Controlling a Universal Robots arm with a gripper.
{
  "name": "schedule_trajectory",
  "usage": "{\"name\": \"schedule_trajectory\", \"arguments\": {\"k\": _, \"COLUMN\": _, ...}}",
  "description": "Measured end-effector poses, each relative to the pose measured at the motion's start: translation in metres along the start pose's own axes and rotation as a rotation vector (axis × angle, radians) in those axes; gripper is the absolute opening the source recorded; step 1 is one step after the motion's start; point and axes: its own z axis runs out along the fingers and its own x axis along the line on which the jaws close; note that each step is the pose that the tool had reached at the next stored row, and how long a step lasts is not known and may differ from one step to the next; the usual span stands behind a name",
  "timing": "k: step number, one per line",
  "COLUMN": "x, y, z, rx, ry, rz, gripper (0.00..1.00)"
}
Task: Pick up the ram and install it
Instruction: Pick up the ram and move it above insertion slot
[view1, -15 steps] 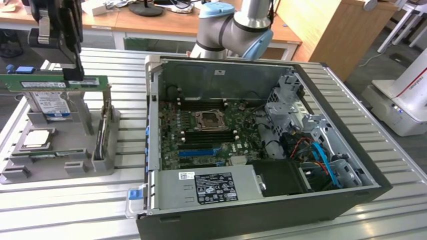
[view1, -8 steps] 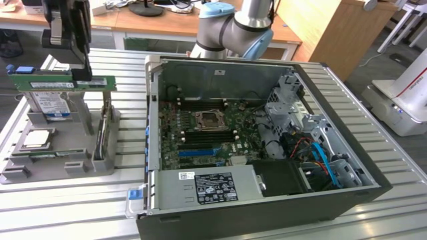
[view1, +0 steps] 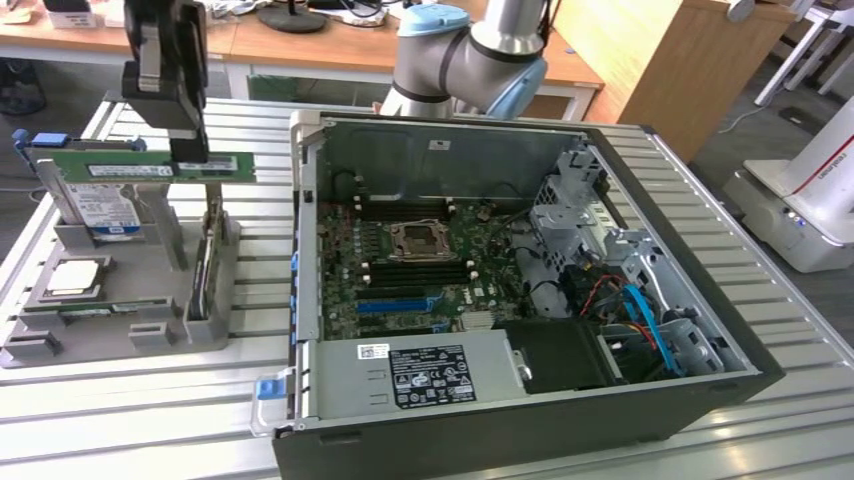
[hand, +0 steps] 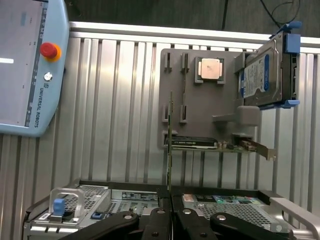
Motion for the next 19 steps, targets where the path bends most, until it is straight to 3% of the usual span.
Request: {"name": "schedule_trajectory", "arguments": {"k": 19, "x": 0.002, "y": -0.0463, "z": -0.0021, "rx": -0.0001, "ry": 0.0, "rz": 0.0, "gripper": 0.12}}
